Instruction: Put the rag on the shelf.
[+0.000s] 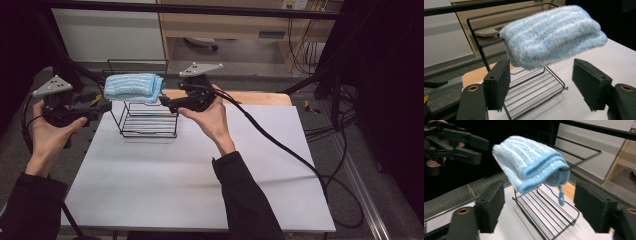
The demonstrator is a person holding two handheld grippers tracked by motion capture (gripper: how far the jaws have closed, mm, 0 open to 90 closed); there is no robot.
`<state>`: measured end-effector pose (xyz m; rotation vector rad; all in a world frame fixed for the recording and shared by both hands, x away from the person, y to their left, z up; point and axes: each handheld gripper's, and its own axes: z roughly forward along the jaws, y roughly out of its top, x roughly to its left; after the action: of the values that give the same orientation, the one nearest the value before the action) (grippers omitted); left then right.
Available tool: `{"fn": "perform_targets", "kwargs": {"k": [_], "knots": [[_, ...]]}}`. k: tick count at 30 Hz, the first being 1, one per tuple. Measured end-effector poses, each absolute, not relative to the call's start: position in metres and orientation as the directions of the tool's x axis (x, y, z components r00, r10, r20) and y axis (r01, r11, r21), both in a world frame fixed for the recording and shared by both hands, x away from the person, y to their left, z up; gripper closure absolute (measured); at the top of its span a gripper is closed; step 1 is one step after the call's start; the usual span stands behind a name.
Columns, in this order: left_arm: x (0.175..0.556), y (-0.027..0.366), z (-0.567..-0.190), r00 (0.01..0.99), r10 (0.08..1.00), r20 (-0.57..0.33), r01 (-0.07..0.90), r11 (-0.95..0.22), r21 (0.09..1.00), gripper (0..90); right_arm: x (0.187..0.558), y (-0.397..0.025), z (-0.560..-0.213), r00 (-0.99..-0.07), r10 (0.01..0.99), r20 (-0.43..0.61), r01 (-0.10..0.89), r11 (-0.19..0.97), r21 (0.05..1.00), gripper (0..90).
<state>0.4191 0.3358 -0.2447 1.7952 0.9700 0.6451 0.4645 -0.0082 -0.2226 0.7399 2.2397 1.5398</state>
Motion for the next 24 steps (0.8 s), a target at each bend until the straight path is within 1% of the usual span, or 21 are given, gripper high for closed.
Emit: {"fn": "perform_targets", "kwargs": {"k": [2, 6, 10, 15, 19, 24], "knots": [[0.416, 0.334, -0.251, 0.548, 0.836, 0.008, 0.336, -0.229, 0.914, 26.2, 0.463, -0.016, -0.225, -0.808, 0.589, 0.027, 0.243, 0.290, 0.926, 17.5], [0.410, 0.330, -0.263, 0.560, 0.829, 0.009, 0.344, -0.242, 0.907, 21.5, 0.462, -0.032, -0.232, -0.802, 0.597, 0.035, 0.258, 0.292, 0.921, 12.4], [0.405, 0.324, -0.274, 0.571, 0.821, 0.012, 0.349, -0.256, 0.902, 16.8, 0.460, -0.052, -0.243, -0.789, 0.612, 0.049, 0.278, 0.285, 0.917, 8.7], [0.400, 0.316, -0.289, 0.577, 0.816, 0.014, 0.349, -0.262, 0.900, 10.2, 0.457, -0.080, -0.257, -0.769, 0.634, 0.077, 0.309, 0.264, 0.914, 6.3], [0.398, 0.307, -0.302, 0.592, 0.806, 0.006, 0.353, -0.265, 0.898, 7.7, 0.452, -0.103, -0.267, -0.753, 0.652, 0.087, 0.326, 0.255, 0.910, 4.3], [0.395, 0.296, -0.321, 0.603, 0.798, -0.004, 0.364, -0.271, 0.891, 7.6, 0.443, -0.128, -0.283, -0.734, 0.671, 0.107, 0.352, 0.241, 0.905, 1.9]]}}
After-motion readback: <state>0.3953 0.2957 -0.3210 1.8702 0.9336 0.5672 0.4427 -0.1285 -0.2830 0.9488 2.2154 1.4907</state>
